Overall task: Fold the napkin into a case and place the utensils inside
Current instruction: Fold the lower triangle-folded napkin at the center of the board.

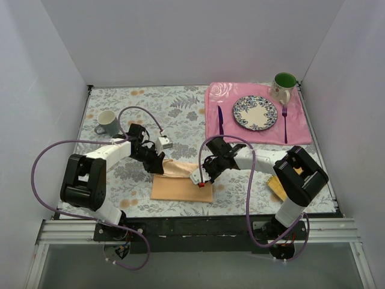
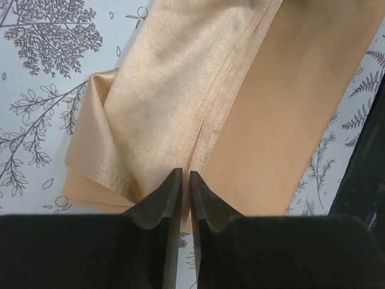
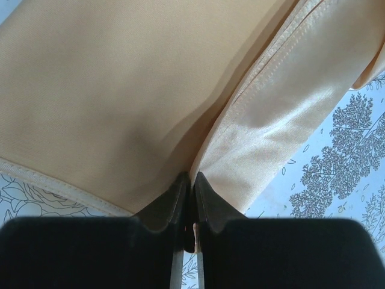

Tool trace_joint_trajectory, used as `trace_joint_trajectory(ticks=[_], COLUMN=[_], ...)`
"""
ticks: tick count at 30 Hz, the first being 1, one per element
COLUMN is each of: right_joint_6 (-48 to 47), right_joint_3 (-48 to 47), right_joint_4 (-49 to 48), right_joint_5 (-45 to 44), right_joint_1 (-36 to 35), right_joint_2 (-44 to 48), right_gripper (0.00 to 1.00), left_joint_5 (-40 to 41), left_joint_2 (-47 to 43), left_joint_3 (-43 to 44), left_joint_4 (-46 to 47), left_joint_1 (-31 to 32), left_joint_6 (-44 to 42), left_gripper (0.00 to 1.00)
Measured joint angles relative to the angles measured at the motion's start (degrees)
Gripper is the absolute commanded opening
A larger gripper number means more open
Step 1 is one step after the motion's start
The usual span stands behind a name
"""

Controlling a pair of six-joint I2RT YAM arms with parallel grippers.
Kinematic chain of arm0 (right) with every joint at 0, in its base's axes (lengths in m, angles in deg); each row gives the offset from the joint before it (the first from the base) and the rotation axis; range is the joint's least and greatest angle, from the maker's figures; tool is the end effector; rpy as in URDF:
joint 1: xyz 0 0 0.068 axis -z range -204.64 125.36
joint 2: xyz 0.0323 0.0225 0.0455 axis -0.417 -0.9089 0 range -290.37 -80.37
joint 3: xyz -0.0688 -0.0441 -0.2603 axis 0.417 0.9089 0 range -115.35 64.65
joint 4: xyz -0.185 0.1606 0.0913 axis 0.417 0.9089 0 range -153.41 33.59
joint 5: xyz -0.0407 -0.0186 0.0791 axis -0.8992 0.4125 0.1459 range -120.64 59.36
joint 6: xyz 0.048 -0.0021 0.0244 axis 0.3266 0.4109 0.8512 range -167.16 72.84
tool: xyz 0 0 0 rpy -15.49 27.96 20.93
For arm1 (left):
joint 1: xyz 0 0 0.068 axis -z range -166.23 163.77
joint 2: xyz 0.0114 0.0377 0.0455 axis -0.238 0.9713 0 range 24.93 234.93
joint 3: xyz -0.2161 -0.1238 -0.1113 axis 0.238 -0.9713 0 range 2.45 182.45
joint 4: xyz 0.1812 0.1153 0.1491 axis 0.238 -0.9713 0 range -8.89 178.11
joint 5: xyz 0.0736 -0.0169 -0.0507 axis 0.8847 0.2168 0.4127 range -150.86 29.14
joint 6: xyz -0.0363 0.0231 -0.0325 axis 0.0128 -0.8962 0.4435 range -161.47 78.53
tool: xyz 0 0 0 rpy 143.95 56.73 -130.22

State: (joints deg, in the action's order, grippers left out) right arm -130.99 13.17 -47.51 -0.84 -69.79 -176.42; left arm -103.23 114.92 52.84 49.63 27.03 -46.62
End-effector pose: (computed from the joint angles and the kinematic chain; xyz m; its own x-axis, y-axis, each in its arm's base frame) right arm 0.2104 0.2366 0.1556 0.7175 -0.5021 -0.4828 -0.6947 -0.5661 -0.4437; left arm 0.2551 -0.0847 0.1694 -0.9211 0.2853 -0.2648 0.3892 0.6644 -0.6381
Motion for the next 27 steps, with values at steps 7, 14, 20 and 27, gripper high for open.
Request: trace_joint_trajectory(ticks=[7, 14, 20, 27], right_joint_6=[3.30, 7.28, 16.98, 27.89], right_joint_3=[-2.05, -5.51, -12.46, -16.94], right_joint_4=[1.55, 7.08, 12.07, 12.11], right_joint_5=[-0.63, 0.81, 5.84, 8.57], right_joint_1=[0.00, 0.02, 0.90, 2.29], right_joint_2=[0.00, 0.46, 0.74, -4.35], right_gripper=[0.51, 0.61, 0.56, 0.41], left_joint_5=[1.95, 2.86, 2.69, 2.03], left_joint_2=[-0.96, -1.90, -2.73, -2.78], left_joint_3=[-3.80, -6.84, -8.46, -9.09], left_joint_4=[2.29, 5.73, 8.50, 10.47], left_joint_1=[2.27, 4.33, 4.37, 4.37], left_joint_6=[0.52, 1.92, 2.89, 4.22], left_gripper=[0.07, 0.05, 0.04, 0.03])
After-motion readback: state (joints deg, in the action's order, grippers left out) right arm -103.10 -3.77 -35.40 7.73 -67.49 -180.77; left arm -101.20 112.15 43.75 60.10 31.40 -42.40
